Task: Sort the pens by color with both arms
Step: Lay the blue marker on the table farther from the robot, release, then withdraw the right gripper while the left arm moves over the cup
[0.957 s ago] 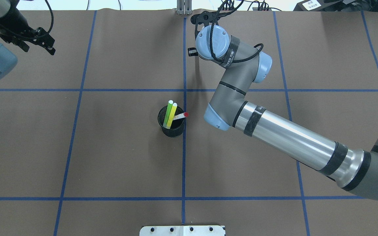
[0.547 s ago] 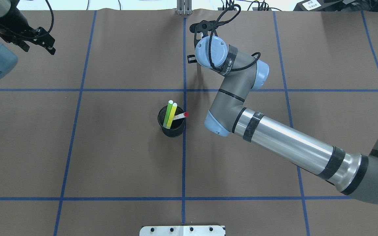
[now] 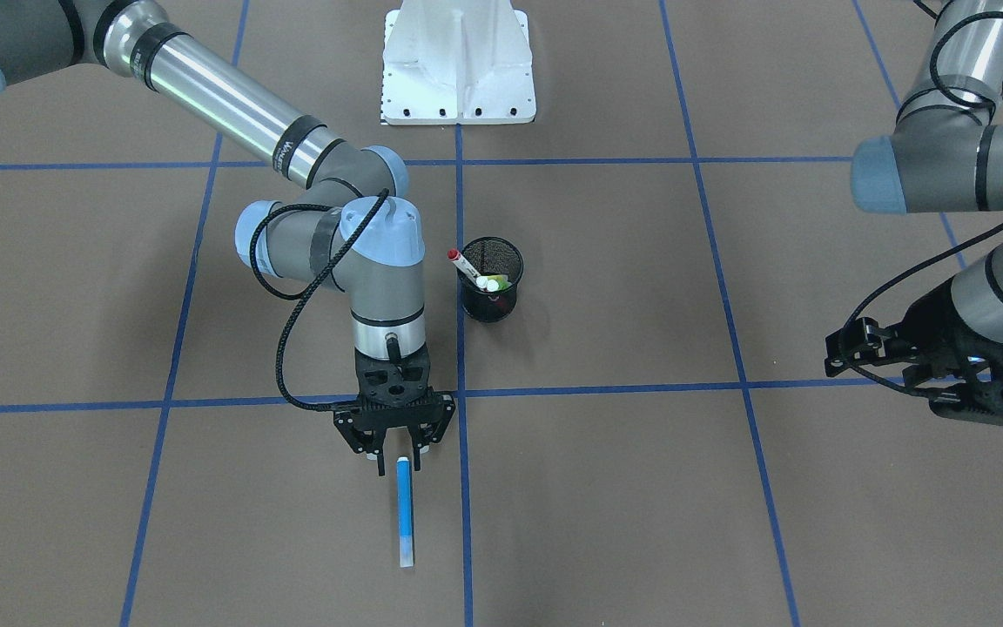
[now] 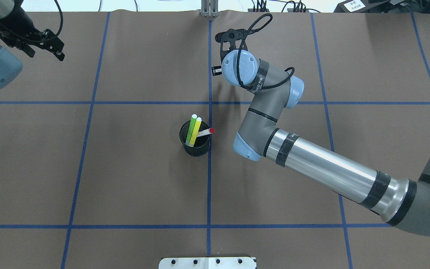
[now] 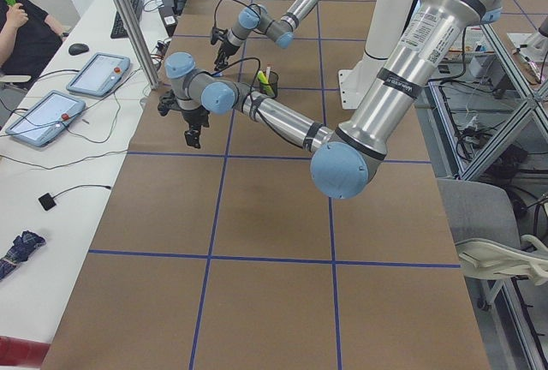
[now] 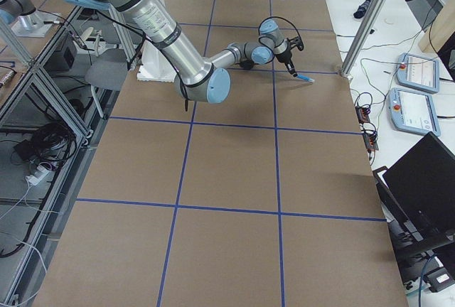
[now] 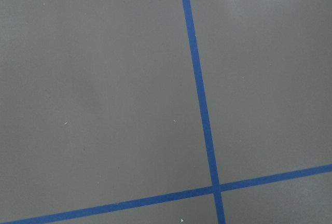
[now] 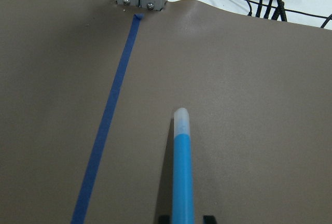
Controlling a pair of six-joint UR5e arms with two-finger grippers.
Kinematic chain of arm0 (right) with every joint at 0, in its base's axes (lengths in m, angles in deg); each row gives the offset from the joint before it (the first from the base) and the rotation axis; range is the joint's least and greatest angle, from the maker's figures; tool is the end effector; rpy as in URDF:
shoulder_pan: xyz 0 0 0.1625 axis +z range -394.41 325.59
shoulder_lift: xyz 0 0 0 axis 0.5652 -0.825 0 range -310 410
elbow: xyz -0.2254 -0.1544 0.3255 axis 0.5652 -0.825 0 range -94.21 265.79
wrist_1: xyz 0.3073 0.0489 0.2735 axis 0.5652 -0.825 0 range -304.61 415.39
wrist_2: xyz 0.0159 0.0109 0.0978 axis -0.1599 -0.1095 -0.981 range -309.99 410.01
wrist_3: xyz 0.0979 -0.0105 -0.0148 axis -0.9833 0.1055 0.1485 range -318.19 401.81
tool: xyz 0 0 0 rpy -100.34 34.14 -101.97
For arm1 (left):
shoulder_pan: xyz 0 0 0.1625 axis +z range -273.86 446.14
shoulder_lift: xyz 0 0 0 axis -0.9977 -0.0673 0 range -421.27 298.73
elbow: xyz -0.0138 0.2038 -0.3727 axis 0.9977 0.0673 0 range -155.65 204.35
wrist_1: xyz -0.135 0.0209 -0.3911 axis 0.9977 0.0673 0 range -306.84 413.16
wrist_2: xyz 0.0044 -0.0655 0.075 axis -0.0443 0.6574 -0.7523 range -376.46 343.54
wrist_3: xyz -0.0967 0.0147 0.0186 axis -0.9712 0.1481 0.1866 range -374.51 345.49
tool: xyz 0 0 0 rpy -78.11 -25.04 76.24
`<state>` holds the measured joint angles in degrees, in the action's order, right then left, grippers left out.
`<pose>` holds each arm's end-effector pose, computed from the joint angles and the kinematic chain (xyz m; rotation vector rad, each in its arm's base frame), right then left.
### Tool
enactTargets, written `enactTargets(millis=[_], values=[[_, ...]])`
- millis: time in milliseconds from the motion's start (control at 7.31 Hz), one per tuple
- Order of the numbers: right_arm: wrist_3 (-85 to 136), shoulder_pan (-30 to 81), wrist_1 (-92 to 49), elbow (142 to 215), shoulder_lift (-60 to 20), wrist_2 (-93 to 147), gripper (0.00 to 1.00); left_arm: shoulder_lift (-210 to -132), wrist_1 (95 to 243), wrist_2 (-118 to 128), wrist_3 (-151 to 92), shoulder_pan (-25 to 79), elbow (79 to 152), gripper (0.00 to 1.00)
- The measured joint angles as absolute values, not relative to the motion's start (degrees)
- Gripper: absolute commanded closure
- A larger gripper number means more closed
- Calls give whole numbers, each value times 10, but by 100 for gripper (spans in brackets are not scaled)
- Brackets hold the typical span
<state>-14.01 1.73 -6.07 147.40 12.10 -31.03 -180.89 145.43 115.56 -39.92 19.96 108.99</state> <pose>-0.5851 -0.6117 0.2471 0.6432 -0.6604 0.1033 0.2176 -0.6581 0.3925 0.1019 0.8382 0.1435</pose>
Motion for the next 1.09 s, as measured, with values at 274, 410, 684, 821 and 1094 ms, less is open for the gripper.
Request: enactTargets(millis=[274, 410, 684, 821, 1094], values=[[-141, 21, -62, 1482, 127, -316, 0, -1819, 1453, 1156, -399, 200, 1089, 1], [-141, 36, -72, 1497, 129, -352, 0, -1828, 1453, 1156, -399, 200, 1090, 1], [-141, 89, -121, 1538, 129, -470, 0, -1854, 1452, 1158, -399, 202, 1095, 1], [-141, 122, -147, 1552, 130, -539, 0, -1864, 1453, 1160, -399, 209, 1105, 1], [-141, 183, -205, 1569, 129, -672, 0, -1881, 1456, 1162, -393, 246, 1146, 1]])
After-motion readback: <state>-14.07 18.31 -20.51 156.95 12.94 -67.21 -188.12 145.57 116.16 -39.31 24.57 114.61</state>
